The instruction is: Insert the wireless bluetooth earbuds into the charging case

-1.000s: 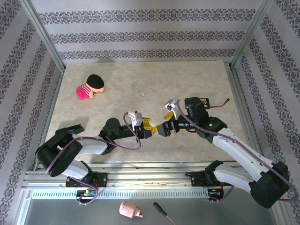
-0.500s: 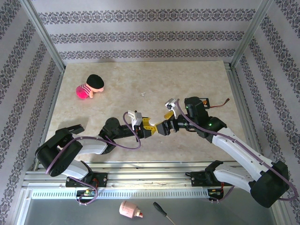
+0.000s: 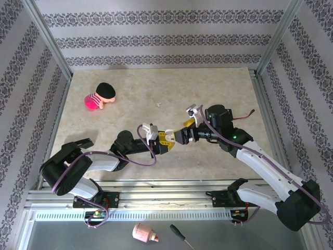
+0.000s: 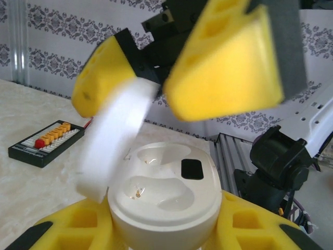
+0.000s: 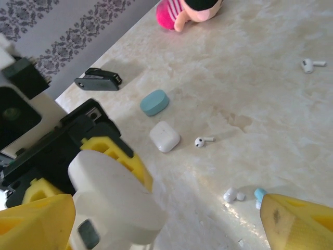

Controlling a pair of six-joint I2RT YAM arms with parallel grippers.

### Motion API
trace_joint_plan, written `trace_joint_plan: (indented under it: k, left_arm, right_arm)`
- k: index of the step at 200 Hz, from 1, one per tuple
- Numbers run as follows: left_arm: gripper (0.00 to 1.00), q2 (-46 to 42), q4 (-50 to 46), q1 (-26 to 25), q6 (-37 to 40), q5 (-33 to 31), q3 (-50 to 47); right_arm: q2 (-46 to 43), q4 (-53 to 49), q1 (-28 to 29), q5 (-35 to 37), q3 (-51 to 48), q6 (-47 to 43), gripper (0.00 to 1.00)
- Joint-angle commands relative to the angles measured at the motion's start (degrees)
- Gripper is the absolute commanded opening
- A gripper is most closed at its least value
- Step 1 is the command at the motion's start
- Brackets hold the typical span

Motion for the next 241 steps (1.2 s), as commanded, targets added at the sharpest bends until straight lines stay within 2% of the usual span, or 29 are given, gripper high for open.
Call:
trace_joint_plan:
  k: [1,26,49,94,109,126,157,179,198,220,241]
  left_arm:
    - [0.28,-0.49,3.15,0.21,1.38,2.14,0.33]
    - [0.28,-0.69,3.40,0.18,1.61,1.75,0.11]
    - [0.28,-0.52,3.47,0.24,2.31,0.17,-0.56]
    - [0.28,-0.86,4.47,2.11,2.70,-1.68,-2.13]
    - [0.28,-1.75,4.35,3.15,2.89,-1.77,-2.62]
    - [0.28,-3.20,2.80,4.58,3.44,-1.74,-3.12]
    - [0.28,-6.75,-0.61,6.80,5.02,-1.41,-4.13]
    - [0.28,-9.53,-5.20,7.10,7.15,-1.18,-3.90]
    - [0.29,-10.97,-7.40,7.10,8.41,-1.34,-3.87]
    - [0.29,-11.60,-8.27,7.10,8.89,-1.04,-3.70]
    - [0.28,-11.36,-8.01,7.08,8.70,-0.68,-3.62]
  right_arm:
    - [0.46,0.51,-0.62,1.46,1.86,1.18,0.91]
    - [0.34,0.39,-0.97,1.06,1.91,1.34,0.91]
    - [-1.22,2.16,-1.15,-2.48,1.40,1.83,0.92]
    - [-8.28,6.75,-3.41,-5.31,-1.41,4.43,0.94]
    - [-10.31,8.54,-5.46,-3.74,-3.13,7.28,0.93]
    - [-11.70,8.49,-8.22,1.74,-4.79,11.69,0.92]
    - [-9.51,1.71,-14.70,9.20,-5.85,20.23,0.87]
    - [-5.26,-1.98,-17.93,8.70,-6.38,23.37,0.87]
    - [-1.81,-1.78,-18.25,8.41,-7.60,23.85,0.86]
    - [1.92,-0.56,-18.10,8.98,-8.96,23.34,0.78]
    - [5.96,-1.09,-17.24,11.68,-9.21,22.73,0.62]
